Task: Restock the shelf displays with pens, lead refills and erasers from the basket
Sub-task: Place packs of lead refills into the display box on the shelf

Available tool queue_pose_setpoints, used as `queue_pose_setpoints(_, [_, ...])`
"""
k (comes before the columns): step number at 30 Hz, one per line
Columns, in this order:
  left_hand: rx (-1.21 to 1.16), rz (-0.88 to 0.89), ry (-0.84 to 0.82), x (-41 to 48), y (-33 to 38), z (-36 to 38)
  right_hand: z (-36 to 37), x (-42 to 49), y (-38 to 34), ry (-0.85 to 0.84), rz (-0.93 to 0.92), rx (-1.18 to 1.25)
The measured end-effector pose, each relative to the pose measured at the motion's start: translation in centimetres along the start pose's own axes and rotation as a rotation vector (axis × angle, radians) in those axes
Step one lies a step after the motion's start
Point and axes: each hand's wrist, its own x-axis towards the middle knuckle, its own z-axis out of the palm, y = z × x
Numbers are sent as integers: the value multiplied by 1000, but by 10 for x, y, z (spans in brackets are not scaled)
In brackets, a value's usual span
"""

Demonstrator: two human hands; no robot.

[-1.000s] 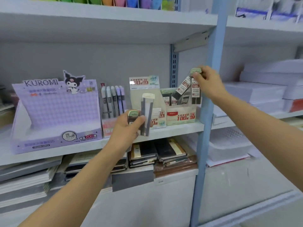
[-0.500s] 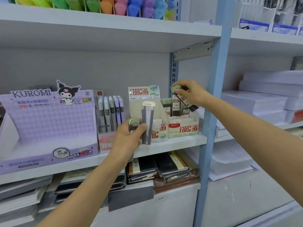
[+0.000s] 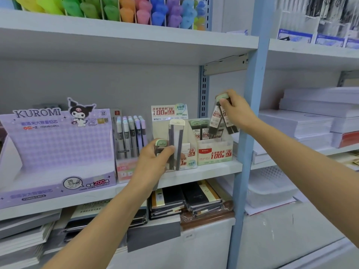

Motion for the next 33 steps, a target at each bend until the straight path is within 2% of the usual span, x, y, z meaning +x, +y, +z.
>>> queue_pose_setpoints(3, [-36,-9,-11,-1,1,4,3,-10,6,-21,-8,-184])
queue_pose_setpoints(5, [-49,-18,-14,-2,1,7,6,-13,8,39,-19,-234])
queue_pose_setpoints(9, [-39,-12,-17,-3,1,7,8,-6,2,156,-3,-64])
queue_pose_setpoints(13, [-22,-20,-15,-1,3,4,15,5,0,114,-21,-40])
queue_pose_setpoints(18, [1,-22,-22,1,1,2,23,14,11,114,54,25])
queue_pose_setpoints(23, [-6,-15,-39,3,1,2,27,14,22,135,-4,28])
queue_pose_setpoints(26, [-12,-10,-38,3,1,2,30,13,26,68,49,63])
queue_pose_setpoints(30, [-9,-13,-44,4,0,2,34,13,25,142,107,207])
queue_pose_setpoints(33, [-33,-26,-49,4,-1,2,36,17,22,154,101,221])
